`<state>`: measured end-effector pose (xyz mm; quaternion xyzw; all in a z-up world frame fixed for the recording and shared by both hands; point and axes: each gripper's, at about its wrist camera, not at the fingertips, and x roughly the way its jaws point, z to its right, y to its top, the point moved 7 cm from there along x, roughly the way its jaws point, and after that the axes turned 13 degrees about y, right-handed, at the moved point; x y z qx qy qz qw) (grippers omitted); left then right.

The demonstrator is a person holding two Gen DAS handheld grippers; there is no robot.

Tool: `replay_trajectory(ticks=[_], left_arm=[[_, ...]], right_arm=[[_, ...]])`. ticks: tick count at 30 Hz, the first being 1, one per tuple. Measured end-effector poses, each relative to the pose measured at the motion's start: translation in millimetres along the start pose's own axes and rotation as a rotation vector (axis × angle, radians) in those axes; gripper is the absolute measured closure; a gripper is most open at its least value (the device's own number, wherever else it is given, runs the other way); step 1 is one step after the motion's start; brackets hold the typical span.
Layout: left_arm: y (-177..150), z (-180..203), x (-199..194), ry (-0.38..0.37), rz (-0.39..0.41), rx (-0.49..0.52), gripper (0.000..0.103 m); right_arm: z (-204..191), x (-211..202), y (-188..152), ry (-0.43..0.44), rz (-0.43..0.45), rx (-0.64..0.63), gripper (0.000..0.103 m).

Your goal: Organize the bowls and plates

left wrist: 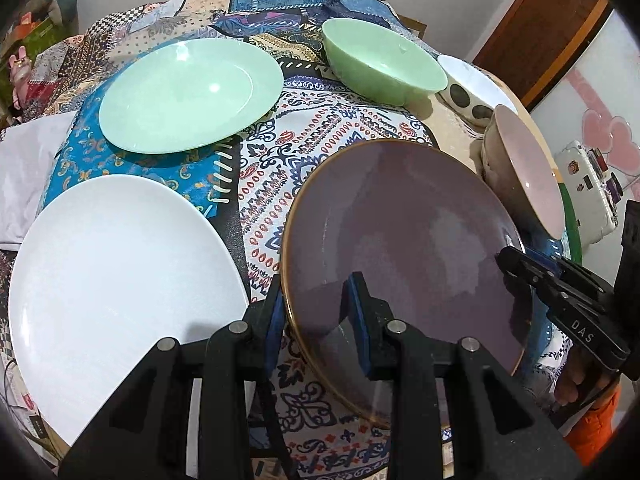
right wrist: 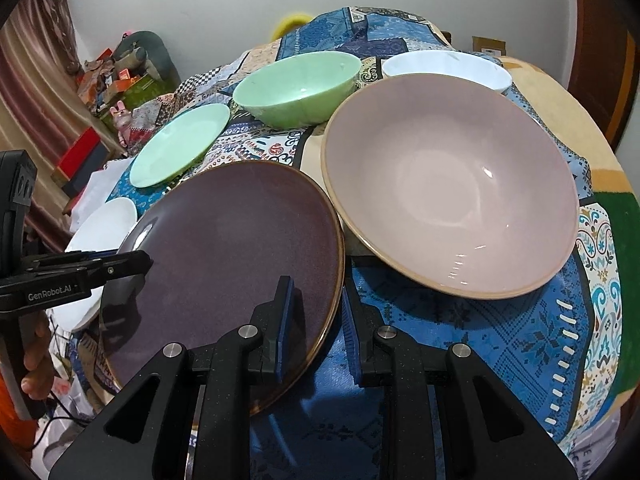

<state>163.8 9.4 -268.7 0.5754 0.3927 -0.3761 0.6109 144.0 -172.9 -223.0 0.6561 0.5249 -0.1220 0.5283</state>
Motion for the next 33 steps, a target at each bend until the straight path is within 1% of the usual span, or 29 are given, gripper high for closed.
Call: replay_trajectory(ticks=[8,10,12,14,16,19,23,27,31,33], left_arm=[[-1,0,4,-0.001,-0.009,-0.003,0.074],[-1,0,4,0.001,-0.012,-0.004,0.073],[-1,0,4,0.006,-0.015,-0.006,0.074],[-1,0,3,0.022,-0.009,0.0,0.074],[-2,0,-2,0.043,0.01,0.011,0.074],[-3,-3,-9,0.057,0.017,0.01,0.073],[-4,-11,-21,0.063,0.034,-0.014,0.069],[-4,-20,-39,0.069,0.072,-0.035,0.061],[-3,-28,-60,0.079,0.113,-0.047,0.059],[-3,-33,-69,0.087,0.133,-0.053,0.056]], right_arm=[[1,1,-1,-0.007,-0.004,0.004,0.082],[1,1,-1,0.0,-0.009,0.005,0.08],[1,1,-1,-0.004,-0.011,0.006,0.08],[0,0,0,-0.009,-0.013,0.001,0.08],[-1,-1,0,-0.015,-0.015,0.0,0.077],[0,-6,0,-0.02,-0.014,0.006,0.075],[-1,-13,0,-0.013,-0.009,0.016,0.074],[-8,-22,3,-0.015,0.011,-0.006,0.074],[-20,-29,8,-0.011,0.034,-0.037,0.074],[-27,-32,11,-0.009,0.044,-0.056,0.074]])
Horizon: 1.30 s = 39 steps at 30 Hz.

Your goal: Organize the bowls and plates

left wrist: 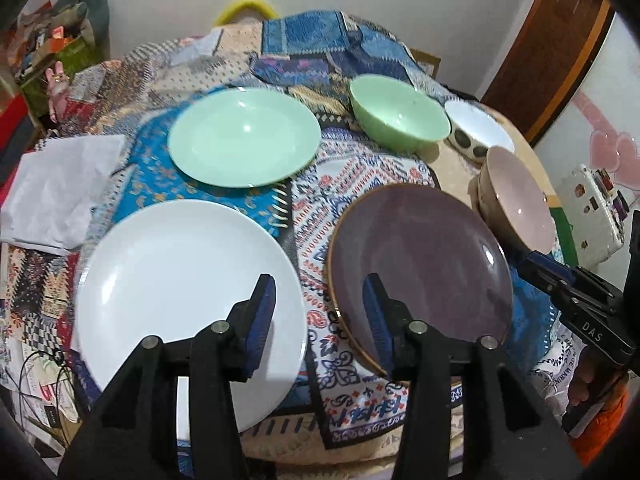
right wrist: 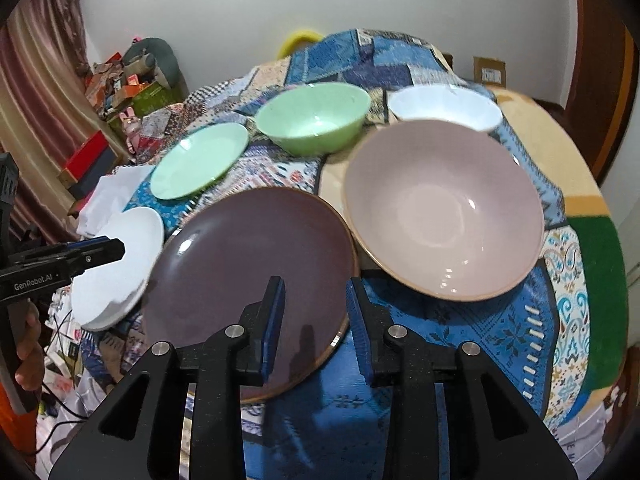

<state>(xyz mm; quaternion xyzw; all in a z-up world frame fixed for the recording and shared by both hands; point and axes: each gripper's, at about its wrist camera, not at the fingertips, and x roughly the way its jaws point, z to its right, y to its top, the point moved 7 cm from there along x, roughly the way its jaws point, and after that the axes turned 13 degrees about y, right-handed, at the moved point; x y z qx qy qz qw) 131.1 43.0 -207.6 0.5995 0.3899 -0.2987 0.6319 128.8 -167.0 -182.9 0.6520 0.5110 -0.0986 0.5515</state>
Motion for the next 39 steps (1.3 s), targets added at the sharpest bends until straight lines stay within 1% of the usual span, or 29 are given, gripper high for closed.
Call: replay_trajectory(ticks=[3,7,9,15,19,21,24,27,31,33,39], left_arm=[[3,-11,-14,0.027,0.037,-0.008,0.051],[4,-30,-30,0.066,0.08,-0.02,0.048],[3,-39,-35,0.08,0.092,-0.033,0.043],[-1,-74,-39,0.132,0.101,-0.08,0.04],[-7,-99,-31,0.165,0.081,-0.107,0.038],[-11,-112,-25,0.182,0.066,-0.121,0.037],[-19,-132,-14,0.199,0.038,-0.153,0.036],[-27,-152,-3,0.202,0.007,-0.19,0.036],[-38,-172,11,0.207,-0.024,-0.219,0.036],[-42,-176,17,0.204,-0.037,-0.219,0.036],[-51,-179,34,0.16,-0.08,-0.22,0.036]], right_arm=[[-13,-1,7,0.016,0.014,-0.028,0.074],[-32,6,15,0.031,0.015,-0.074,0.074],[-40,10,17,0.038,0.013,-0.095,0.074],[-70,28,23,0.071,-0.01,-0.164,0.074],[-88,44,28,0.117,-0.035,-0.179,0.073],[-96,51,30,0.135,-0.043,-0.185,0.06],[-108,60,32,0.138,-0.045,-0.216,0.052],[-122,74,35,0.149,-0.071,-0.247,0.047],[-135,97,34,0.149,-0.116,-0.287,0.044],[-139,106,32,0.147,-0.14,-0.303,0.044],[-144,140,25,0.173,-0.242,-0.323,0.044]])
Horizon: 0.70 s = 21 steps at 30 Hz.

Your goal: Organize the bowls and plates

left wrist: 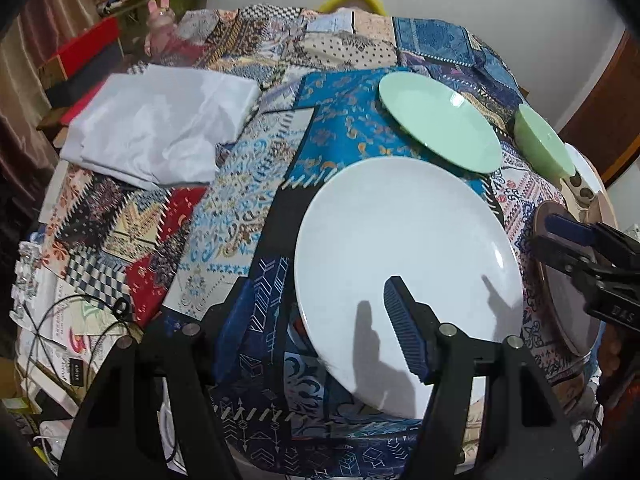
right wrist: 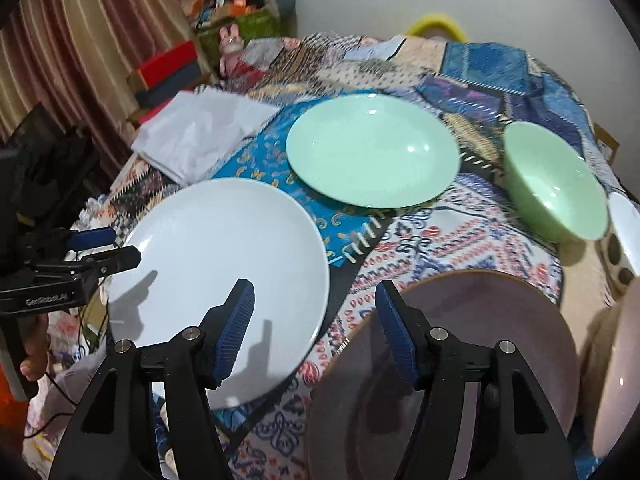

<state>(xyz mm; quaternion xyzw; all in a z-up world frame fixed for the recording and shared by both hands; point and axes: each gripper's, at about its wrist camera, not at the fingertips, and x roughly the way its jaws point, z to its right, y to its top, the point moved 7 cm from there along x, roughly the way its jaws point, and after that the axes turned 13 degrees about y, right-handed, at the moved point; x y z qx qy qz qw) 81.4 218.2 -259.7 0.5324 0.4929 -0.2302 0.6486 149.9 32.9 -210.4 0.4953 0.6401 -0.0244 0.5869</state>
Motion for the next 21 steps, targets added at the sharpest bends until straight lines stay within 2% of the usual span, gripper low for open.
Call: replay_trajectory(ticks=[5,9,13,15,21], left_arm=[[-6,3,10,-0.037,-0.028,0.007,0.037],[-8,8,14,-0.065,-0.038,0.021,0.049],[-10,12,16,-0.097,-0.056,0.029,0.057],[-12,12,18,-0.111,-0.07,0.03,0.064],[-13,11,18,-0.136,-0.076,0.02,0.066]], right_arm=[[0,15,3,0.017,-0.049,-0.005,0.044],[1,24,4,0.024,-0.082,0.003,0.058],[1,32,2,0.012,-0.115,-0.004,0.065],[2,36,2,0.01,-0.133,-0.006,0.072],[4,42,-1,0.01,-0.173,-0.009,0.075]])
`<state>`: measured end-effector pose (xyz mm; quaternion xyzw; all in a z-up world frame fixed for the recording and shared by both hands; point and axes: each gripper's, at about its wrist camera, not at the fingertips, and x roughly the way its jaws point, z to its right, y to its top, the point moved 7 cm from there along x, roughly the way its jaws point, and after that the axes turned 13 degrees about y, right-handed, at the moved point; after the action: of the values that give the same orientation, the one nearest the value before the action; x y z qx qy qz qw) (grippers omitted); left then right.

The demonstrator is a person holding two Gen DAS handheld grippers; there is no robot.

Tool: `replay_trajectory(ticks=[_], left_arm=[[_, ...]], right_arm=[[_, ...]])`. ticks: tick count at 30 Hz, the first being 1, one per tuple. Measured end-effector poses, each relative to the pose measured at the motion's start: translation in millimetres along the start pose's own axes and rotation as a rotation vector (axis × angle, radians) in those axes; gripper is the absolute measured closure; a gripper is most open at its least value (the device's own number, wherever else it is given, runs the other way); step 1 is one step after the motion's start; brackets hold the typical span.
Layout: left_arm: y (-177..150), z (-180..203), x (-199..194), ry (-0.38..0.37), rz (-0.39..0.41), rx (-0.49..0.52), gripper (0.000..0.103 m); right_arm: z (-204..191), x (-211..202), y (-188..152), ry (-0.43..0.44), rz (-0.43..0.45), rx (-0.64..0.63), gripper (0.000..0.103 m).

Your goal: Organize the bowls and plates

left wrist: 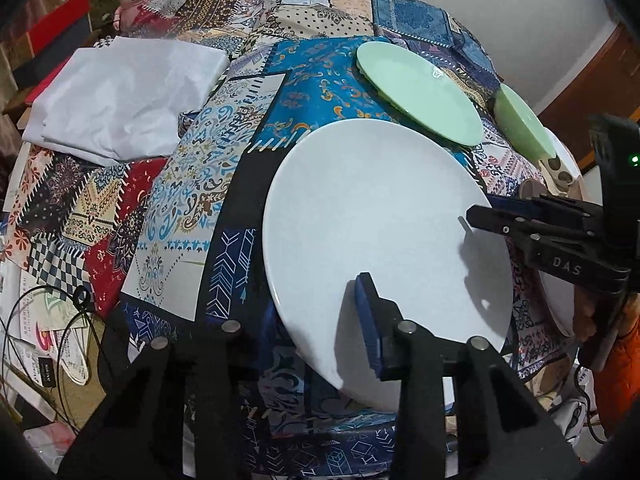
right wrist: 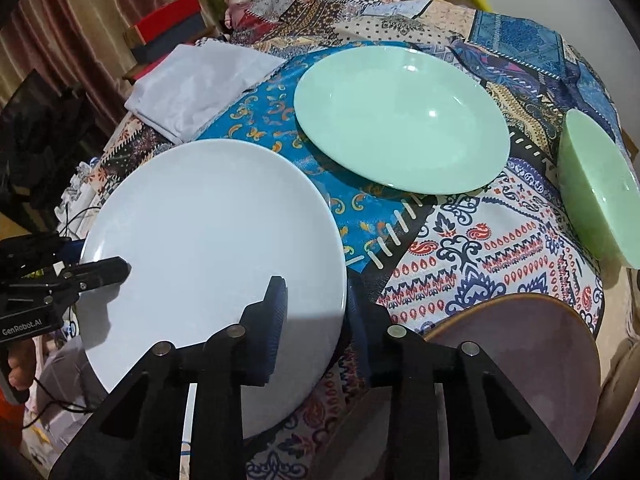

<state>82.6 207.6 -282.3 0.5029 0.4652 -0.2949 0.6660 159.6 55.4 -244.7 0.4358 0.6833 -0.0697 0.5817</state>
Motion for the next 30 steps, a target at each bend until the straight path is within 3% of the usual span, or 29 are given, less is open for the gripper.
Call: replay_trajectory(ticks=[9,30], left_arm=[[0,0,2,-0.03,-0.008,-0.023,0.067],[17,9,-27,-0.01,0.051,-0.058,0.067]], right_arm=[[3,6,2,0.053,-0.026,0.018,0.074],[6,-24,-6,0.088,0.109,0.136,0.078]])
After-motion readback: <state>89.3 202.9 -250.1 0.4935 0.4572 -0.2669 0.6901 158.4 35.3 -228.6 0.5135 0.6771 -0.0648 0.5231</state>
